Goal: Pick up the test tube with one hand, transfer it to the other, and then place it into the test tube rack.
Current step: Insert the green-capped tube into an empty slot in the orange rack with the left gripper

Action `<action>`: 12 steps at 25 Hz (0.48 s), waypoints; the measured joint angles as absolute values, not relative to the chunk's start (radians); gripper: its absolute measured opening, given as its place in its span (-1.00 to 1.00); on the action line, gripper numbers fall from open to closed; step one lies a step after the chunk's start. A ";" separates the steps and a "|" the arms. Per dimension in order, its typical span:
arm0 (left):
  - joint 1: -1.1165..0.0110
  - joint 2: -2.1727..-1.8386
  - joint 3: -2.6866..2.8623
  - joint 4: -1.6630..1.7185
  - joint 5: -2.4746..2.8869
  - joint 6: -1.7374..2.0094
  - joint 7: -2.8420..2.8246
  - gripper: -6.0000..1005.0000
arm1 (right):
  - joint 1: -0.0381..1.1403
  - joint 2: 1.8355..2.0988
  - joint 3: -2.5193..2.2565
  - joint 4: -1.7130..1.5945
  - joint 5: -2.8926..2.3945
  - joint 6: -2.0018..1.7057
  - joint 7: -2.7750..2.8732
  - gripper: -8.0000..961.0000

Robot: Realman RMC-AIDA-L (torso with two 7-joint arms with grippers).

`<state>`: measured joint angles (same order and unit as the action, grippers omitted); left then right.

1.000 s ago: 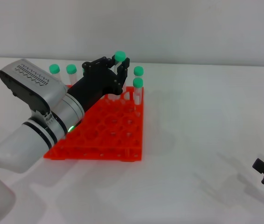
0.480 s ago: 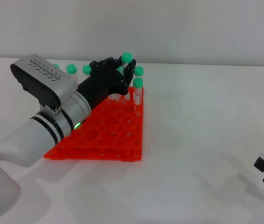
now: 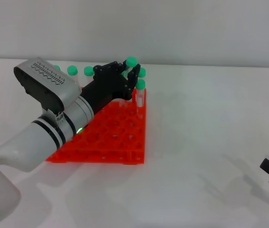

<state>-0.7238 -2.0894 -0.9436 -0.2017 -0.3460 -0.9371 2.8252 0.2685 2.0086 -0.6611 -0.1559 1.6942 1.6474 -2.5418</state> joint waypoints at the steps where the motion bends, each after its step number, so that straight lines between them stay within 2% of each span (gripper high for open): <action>1: -0.723 -2.089 -0.944 -0.202 -0.346 -0.937 2.825 -0.46 | 0.268 2.008 -0.661 -0.156 1.696 1.647 -2.542 0.82; 12: -0.729 -2.089 -0.942 -0.202 -0.346 -0.937 2.826 -0.44 | 0.270 2.008 -0.661 -0.157 1.703 1.648 -2.542 0.82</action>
